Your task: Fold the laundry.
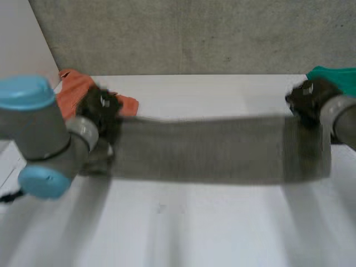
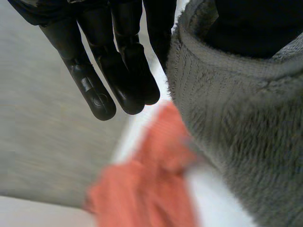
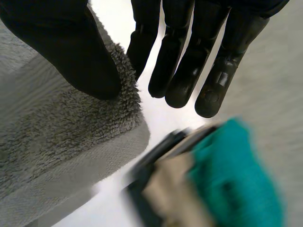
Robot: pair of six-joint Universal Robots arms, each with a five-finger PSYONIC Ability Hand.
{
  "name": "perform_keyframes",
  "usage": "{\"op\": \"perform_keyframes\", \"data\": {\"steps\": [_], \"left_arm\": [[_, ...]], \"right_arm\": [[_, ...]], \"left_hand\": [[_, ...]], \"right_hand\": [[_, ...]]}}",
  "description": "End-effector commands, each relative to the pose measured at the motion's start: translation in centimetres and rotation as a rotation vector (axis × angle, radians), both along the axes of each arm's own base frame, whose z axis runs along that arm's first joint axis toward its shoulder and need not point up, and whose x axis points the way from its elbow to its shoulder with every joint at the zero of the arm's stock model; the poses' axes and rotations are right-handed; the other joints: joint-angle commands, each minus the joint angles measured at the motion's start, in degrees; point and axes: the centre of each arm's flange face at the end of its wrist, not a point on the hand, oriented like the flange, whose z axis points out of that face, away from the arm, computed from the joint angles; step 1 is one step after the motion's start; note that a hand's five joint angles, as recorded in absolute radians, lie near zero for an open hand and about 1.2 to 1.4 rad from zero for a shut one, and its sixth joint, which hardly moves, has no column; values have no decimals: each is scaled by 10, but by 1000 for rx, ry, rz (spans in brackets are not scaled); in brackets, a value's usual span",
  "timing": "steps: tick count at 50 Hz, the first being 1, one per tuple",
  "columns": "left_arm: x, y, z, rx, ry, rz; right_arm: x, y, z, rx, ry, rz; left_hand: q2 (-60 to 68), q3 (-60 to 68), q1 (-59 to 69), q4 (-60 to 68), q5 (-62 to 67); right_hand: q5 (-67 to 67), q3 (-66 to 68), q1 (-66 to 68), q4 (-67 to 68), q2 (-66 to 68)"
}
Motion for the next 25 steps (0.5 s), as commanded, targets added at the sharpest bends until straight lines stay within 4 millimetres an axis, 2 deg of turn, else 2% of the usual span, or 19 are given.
{"op": "perform_keyframes", "data": {"steps": [1,4,5,6,9,11,18,21,22,24,25], "left_arm": [[-19,-49,120,-594,236,-10],[-18,-48,147,-720,291,-9],[-14,-44,165,-790,325,-4],[-12,-42,172,-813,338,-7],[-10,-33,182,-818,398,-25],[-7,-31,177,-763,430,-36],[13,-34,126,-501,488,-26],[15,-30,98,-409,461,-17],[18,-22,71,-321,433,-6],[20,-13,47,-246,407,-1],[21,-8,37,-215,396,0]], "right_arm": [[23,-34,113,-628,-271,3],[23,-30,146,-828,-368,9],[22,-28,152,-867,-385,10],[22,-26,156,-897,-397,10],[24,-21,157,-927,-411,12],[30,-17,145,-885,-407,22],[32,-12,101,-700,-367,23],[30,-7,68,-574,-335,7],[28,-1,45,-488,-310,5],[26,6,23,-409,-286,10],[25,15,3,-337,-267,20]], "left_hand": [[114,117,138,111,142],[114,117,138,111,142],[114,117,138,111,142],[114,117,138,111,142],[114,117,138,111,142],[114,117,138,111,142],[114,117,138,111,142],[114,117,138,111,142],[114,117,138,111,142],[114,117,138,111,142],[114,117,138,111,142]], "right_hand": [[140,121,238,120,130],[140,121,238,120,130],[140,121,238,120,130],[140,121,238,120,130],[140,121,238,120,130],[140,121,238,120,130],[140,121,238,120,130],[140,121,238,120,130],[140,121,238,120,130],[140,121,238,120,130],[140,121,238,120,130]]}}
